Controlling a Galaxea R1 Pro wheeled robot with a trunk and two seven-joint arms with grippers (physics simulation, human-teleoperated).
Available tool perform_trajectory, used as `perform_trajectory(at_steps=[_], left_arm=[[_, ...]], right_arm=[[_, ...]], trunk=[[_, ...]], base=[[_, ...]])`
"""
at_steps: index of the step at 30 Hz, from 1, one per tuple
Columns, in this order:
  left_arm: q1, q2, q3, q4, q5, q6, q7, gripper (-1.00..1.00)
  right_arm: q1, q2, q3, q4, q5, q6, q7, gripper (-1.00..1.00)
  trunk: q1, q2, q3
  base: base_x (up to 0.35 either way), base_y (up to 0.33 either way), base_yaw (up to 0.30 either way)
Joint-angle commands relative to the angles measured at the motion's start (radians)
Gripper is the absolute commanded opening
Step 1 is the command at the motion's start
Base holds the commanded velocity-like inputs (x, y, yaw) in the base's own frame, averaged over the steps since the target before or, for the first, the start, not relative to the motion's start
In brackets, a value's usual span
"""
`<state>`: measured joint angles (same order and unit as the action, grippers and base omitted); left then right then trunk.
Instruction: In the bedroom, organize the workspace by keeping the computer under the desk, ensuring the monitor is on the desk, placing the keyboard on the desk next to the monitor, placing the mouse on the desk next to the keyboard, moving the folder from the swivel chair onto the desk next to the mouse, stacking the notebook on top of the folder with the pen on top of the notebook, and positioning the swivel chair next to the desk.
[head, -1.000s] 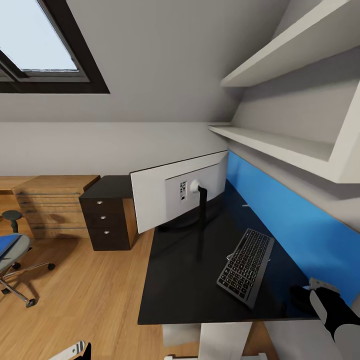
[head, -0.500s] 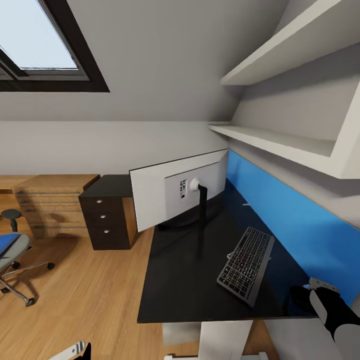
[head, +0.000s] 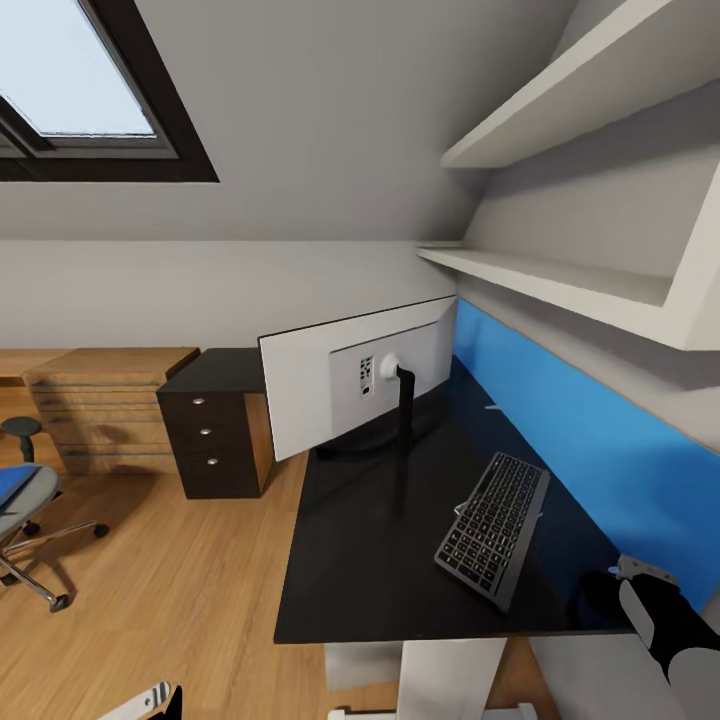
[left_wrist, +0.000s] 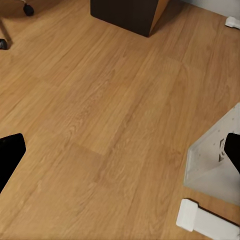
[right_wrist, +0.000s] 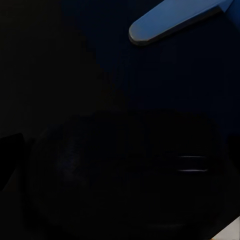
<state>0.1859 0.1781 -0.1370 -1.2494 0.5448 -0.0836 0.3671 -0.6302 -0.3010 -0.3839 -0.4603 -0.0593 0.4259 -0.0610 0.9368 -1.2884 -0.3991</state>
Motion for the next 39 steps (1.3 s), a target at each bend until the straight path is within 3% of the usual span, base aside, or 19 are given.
perform_trajectory(at_steps=[1, 13, 14, 37, 38, 39], left_arm=[[-0.001, 0.001, -0.004, -0.001, 0.011, -0.007, 0.006, 1.00], [-0.001, 0.001, -0.003, -0.001, 0.011, -0.006, 0.006, 1.00], [-0.001, 0.001, -0.003, -0.001, 0.011, -0.007, 0.006, 1.00], [-0.001, 0.001, -0.003, -0.001, 0.012, -0.005, 0.006, 1.00], [0.000, 0.001, -0.003, 0.000, 0.012, -0.006, 0.006, 1.00], [0.000, 0.001, -0.003, 0.000, 0.012, -0.006, 0.006, 1.00]], right_arm=[[0.000, 0.000, -0.001, -0.001, -0.005, 0.005, -0.004, 1.00], [0.000, 0.000, -0.001, -0.003, -0.005, 0.005, -0.004, 1.00], [0.000, 0.000, -0.001, -0.003, -0.005, 0.005, -0.004, -1.00], [0.000, 0.002, 0.004, -0.017, -0.007, 0.004, -0.005, -1.00], [0.001, 0.004, 0.002, -0.110, -0.008, 0.052, -0.003, -1.00], [0.001, 0.005, 0.001, -0.123, -0.008, 0.061, -0.003, -1.00]], trunk=[[0.000, -0.001, -0.001], [0.000, -0.001, -0.001], [0.000, -0.001, -0.001], [0.000, -0.001, -0.001], [0.000, -0.001, -0.001], [0.000, -0.001, -0.001]], base=[[0.000, 0.000, 0.000], [0.000, 0.000, 0.000], [0.000, 0.000, 0.000], [0.000, 0.000, 0.000], [0.000, 0.000, 0.000], [0.000, 0.000, 0.000]])
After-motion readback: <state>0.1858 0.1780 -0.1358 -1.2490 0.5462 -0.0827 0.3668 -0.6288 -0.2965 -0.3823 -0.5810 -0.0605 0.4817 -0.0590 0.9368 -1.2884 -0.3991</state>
